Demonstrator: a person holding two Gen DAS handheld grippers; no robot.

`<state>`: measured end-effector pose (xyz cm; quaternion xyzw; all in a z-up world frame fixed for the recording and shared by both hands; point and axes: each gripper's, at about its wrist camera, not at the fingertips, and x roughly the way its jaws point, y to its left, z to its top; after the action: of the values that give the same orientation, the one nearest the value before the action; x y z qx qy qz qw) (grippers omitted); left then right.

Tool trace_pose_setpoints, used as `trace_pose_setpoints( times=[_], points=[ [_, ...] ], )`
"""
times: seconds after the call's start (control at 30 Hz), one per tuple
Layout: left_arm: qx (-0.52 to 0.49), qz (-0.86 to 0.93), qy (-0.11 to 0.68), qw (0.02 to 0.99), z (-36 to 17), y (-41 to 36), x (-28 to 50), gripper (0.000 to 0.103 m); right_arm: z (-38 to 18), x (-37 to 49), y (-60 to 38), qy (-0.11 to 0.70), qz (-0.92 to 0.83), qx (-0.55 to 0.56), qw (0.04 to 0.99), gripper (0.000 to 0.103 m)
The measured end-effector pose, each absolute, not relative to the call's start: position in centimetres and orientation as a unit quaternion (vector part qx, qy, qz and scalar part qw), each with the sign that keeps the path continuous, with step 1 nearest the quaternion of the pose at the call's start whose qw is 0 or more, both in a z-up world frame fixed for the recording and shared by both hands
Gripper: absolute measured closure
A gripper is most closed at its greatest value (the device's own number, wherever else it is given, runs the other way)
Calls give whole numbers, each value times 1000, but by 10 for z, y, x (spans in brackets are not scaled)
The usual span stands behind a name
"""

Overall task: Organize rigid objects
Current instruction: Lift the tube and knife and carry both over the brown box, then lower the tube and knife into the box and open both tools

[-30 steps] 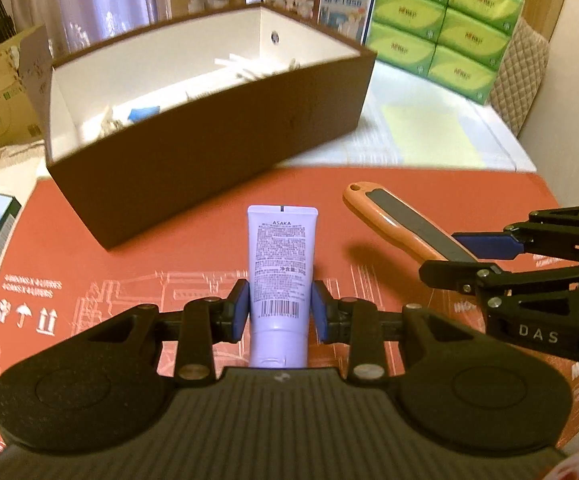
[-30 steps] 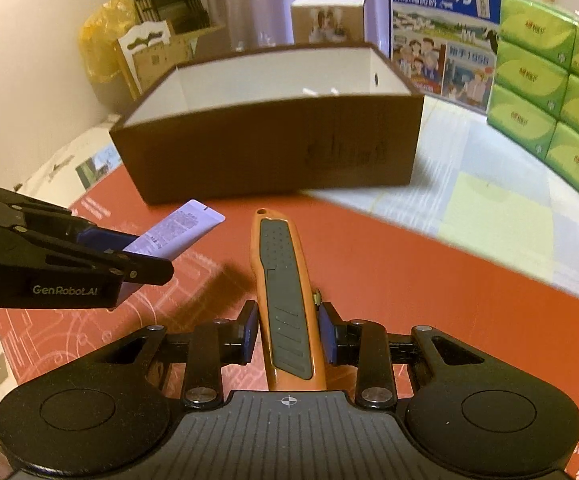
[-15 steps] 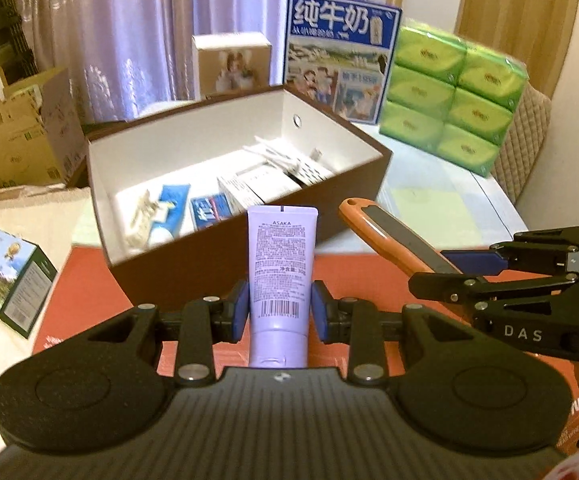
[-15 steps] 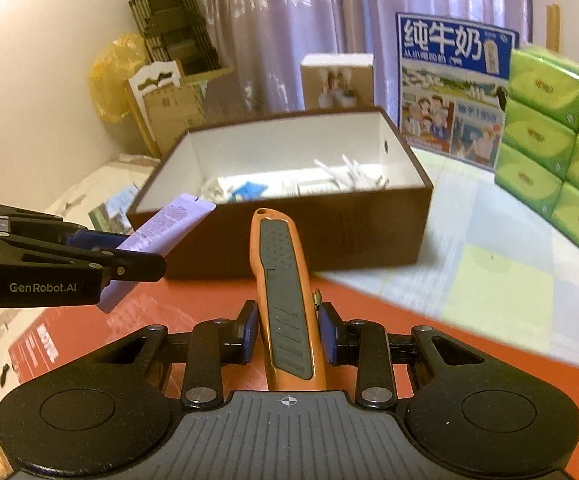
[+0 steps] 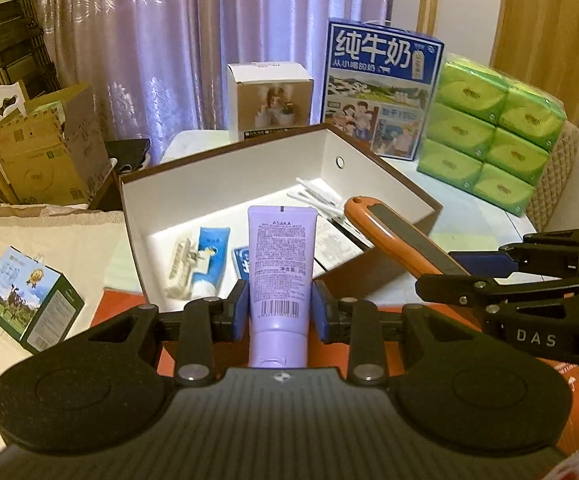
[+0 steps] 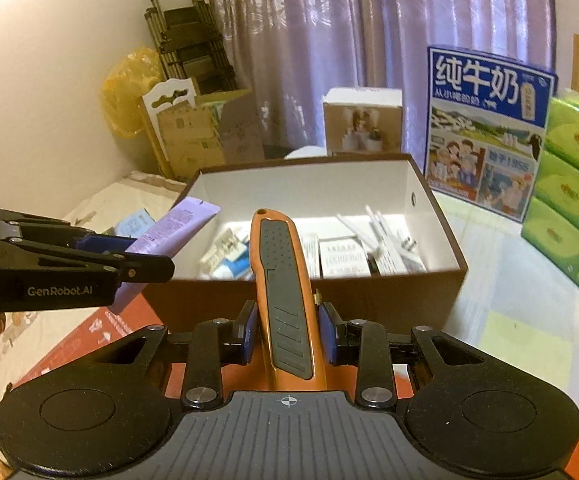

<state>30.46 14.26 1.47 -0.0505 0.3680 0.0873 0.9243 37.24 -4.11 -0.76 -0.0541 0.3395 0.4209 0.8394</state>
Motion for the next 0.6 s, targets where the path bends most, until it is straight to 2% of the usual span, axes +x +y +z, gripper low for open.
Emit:
trace_pose_setpoints(
  times=[0.6],
  points=[
    [-56, 101, 369, 922, 13, 179, 356, 75, -1, 427, 6, 341, 420, -60, 839, 74]
  ],
)
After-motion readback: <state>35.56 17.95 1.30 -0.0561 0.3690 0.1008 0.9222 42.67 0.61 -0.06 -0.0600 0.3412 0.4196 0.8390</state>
